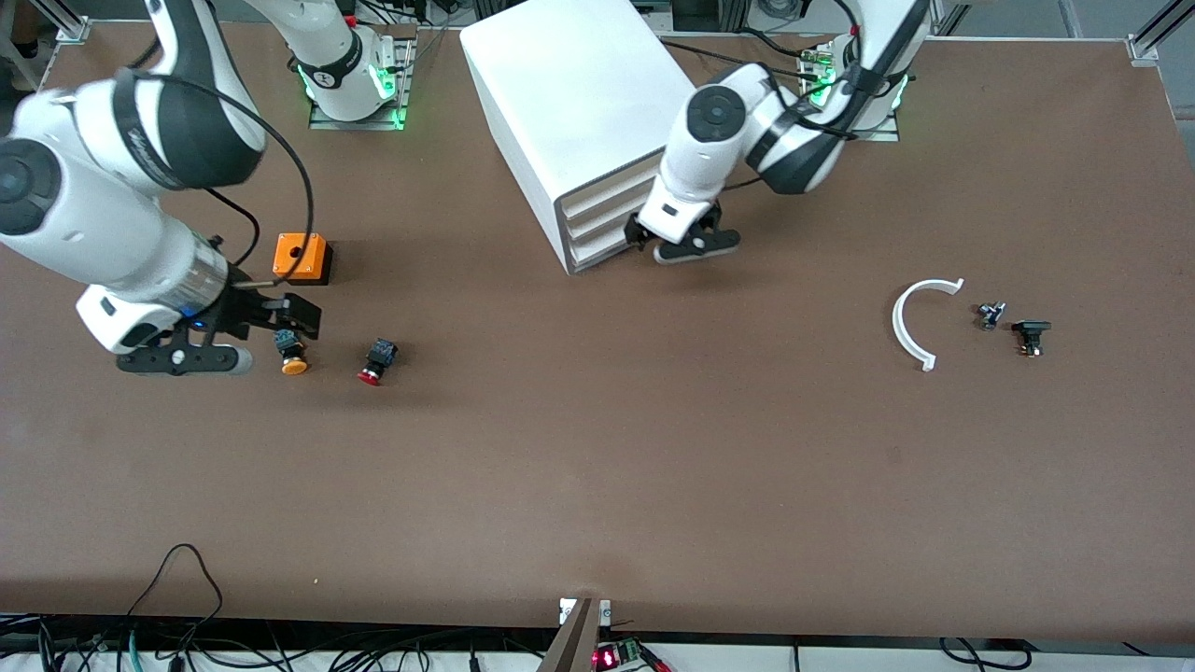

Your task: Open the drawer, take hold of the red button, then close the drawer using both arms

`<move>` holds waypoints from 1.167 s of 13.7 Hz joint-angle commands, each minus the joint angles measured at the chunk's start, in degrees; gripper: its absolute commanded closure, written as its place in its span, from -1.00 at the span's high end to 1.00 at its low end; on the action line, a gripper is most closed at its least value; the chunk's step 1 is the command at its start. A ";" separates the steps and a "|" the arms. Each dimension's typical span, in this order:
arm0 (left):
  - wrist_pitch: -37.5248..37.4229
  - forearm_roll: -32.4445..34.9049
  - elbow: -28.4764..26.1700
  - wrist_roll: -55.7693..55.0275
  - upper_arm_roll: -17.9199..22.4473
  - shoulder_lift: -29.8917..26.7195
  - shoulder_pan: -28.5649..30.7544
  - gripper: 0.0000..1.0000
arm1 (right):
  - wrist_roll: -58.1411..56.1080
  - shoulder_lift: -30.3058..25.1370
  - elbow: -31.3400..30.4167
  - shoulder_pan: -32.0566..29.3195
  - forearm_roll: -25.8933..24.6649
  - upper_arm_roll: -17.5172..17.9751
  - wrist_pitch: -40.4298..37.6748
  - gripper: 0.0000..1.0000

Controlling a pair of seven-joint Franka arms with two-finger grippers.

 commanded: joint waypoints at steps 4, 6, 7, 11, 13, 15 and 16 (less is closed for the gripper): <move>-1.12 1.49 4.41 2.41 2.04 -7.47 15.35 1.00 | 0.30 -0.77 7.19 -0.57 -0.17 -0.03 -9.04 1.00; -6.54 0.79 6.96 12.93 5.63 -9.41 15.63 1.00 | 0.83 -1.74 6.23 -0.57 -3.24 -1.08 -9.21 1.00; -10.58 0.61 9.32 17.77 8.18 -9.50 15.54 1.00 | 1.44 -2.35 4.91 -0.57 -3.52 -2.13 -9.21 1.00; -29.91 0.61 23.02 33.33 15.13 -9.68 14.67 1.00 | 0.66 -4.19 1.14 -1.00 -2.99 -7.41 -6.41 1.00; -35.29 0.61 27.43 39.14 17.86 -9.76 14.49 1.00 | -2.05 -7.61 -3.77 -2.14 -2.90 -7.68 -3.60 1.00; -38.29 0.79 29.99 43.20 19.53 -10.02 14.14 1.00 | -5.40 -10.34 -5.38 -2.41 -2.99 -8.38 -4.98 1.00; -39.35 0.70 30.87 44.26 20.67 -10.55 14.05 1.00 | -6.63 -10.35 -5.38 -2.50 -2.99 -8.56 -6.82 1.00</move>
